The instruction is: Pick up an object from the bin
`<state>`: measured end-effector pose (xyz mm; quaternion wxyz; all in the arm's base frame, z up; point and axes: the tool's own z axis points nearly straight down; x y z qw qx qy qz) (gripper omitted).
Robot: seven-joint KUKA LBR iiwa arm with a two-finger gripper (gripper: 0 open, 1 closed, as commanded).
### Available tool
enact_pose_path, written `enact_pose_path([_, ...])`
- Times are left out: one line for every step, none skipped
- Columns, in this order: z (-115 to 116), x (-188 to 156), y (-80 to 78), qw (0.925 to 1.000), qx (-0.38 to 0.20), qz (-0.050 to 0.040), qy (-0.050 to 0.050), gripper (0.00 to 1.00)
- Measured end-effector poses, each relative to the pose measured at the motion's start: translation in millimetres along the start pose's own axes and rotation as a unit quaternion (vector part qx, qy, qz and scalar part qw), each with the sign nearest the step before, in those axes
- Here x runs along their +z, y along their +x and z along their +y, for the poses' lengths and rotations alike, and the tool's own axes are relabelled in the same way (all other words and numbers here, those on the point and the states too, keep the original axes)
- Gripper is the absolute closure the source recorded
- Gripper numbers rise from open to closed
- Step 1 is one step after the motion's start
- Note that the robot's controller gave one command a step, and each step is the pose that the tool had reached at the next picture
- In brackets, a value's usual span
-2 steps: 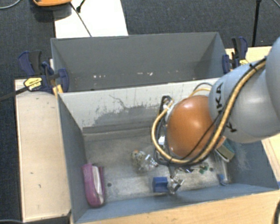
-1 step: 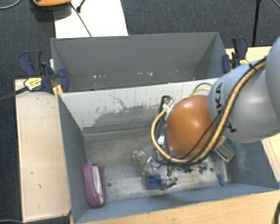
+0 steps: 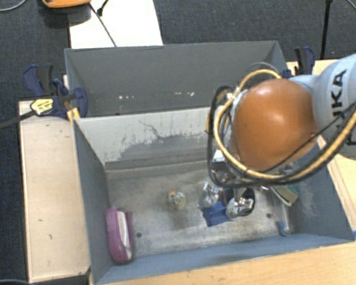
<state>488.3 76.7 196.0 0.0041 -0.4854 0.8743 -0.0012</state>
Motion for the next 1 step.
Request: enact_pose_path([-19.5, -78.3, 22.1, 0.9884, -0.152, 0.0013, -0.002, 1.0])
